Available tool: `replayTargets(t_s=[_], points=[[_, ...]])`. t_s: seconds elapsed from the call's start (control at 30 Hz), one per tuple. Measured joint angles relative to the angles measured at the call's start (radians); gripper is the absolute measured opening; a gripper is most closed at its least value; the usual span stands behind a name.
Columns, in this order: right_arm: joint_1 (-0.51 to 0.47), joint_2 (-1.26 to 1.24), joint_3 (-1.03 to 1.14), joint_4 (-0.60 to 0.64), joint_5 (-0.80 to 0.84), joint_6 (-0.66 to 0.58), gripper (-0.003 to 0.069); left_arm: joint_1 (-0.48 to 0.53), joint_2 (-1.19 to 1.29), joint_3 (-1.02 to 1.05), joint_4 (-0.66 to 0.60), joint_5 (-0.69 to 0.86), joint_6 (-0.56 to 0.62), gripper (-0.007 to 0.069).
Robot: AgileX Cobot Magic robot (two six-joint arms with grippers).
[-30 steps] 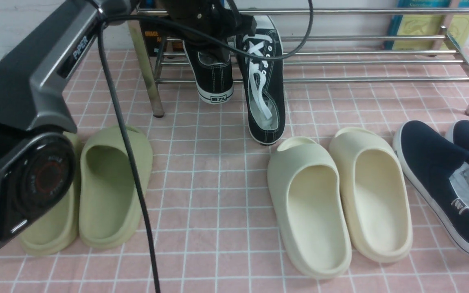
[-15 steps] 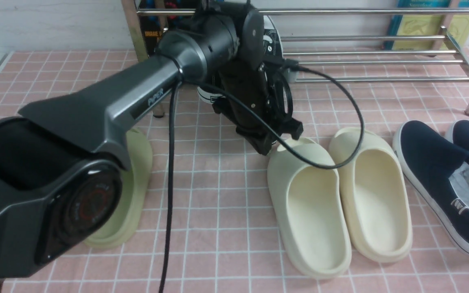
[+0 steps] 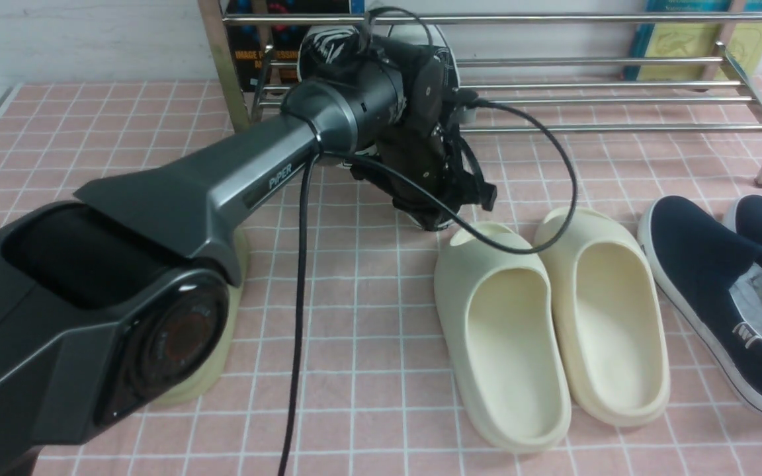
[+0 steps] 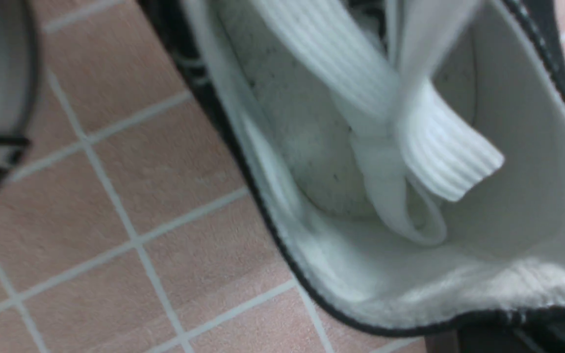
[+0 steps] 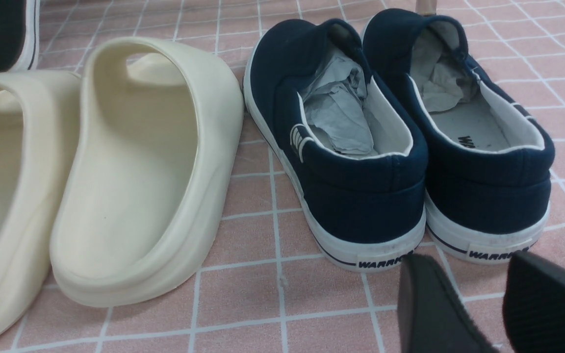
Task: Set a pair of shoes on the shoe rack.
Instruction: Use the left arm to put a shoe into the shoe rack
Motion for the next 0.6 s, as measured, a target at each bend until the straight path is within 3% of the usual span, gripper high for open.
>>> replayTargets(t_s=[0.27, 0.6], points=[[0.0, 0.0, 0.0, 0.0, 0.0, 0.0, 0.024, -0.004, -0.008, -0.101, 0.03, -0.062, -0.02, 0.0009], [0.0, 0.0, 0.0, 0.0, 0.0, 0.0, 0.024, 0.001, -0.008, -0.101, 0.228, -0.139, -0.151, 0.0009]])
